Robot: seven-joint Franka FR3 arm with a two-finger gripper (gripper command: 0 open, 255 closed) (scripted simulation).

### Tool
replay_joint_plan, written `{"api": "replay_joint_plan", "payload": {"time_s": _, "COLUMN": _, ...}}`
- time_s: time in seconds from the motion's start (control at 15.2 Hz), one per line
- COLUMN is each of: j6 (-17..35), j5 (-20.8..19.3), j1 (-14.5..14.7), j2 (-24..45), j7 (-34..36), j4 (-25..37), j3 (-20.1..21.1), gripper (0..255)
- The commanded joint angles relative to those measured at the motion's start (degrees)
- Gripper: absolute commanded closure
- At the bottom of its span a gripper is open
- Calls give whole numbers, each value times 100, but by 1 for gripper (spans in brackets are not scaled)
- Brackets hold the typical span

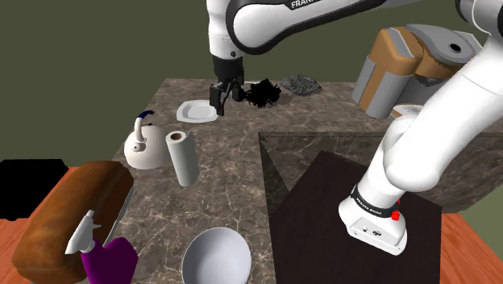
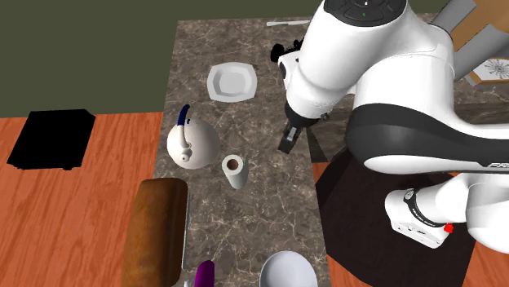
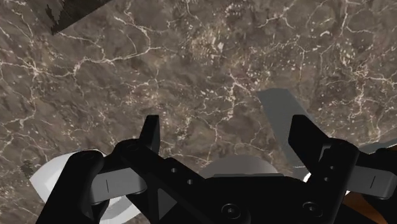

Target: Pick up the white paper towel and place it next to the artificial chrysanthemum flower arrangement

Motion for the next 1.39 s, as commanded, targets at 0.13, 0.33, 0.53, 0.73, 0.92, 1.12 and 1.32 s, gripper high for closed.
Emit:
{"api": "replay_joint_plan", "payload": {"time_s": 0.13, "j6": 102, "j5": -163, "j1": 120, "j2": 782, "j7": 302, "j4": 626, "j3": 242, "gripper": 0}}
{"api": "replay_joint_plan", "payload": {"time_s": 0.33, "j6": 136, "j5": -343, "j1": 239, "j2": 1398, "j7": 529, "j4": 1155, "j3": 386, "gripper": 0}}
{"api": "replay_joint_plan", "payload": {"time_s": 0.53, "j6": 114, "j5": -552, "j1": 394, "j2": 2033, "j7": 745, "j4": 1749, "j3": 496, "gripper": 0}}
{"api": "replay_joint_plan", "payload": {"time_s": 0.73, "j6": 32, "j5": -771, "j1": 593, "j2": 2686, "j7": 936, "j4": 2419, "j3": 565, "gripper": 0}}
{"api": "replay_joint_plan", "payload": {"time_s": 0.92, "j6": 43, "j5": -876, "j1": 701, "j2": 3006, "j7": 1015, "j4": 2698, "j3": 571, "gripper": 0}}
{"api": "replay_joint_plan", "payload": {"time_s": 1.12, "j6": 243, "j5": -912, "j1": 699, "j2": 3078, "j7": 1039, "j4": 2565, "j3": 554, "gripper": 0}}
{"api": "replay_joint_plan", "payload": {"time_s": 1.32, "j6": 476, "j5": -960, "j1": 699, "j2": 3176, "j7": 1070, "j4": 2424, "j3": 533, "gripper": 0}}
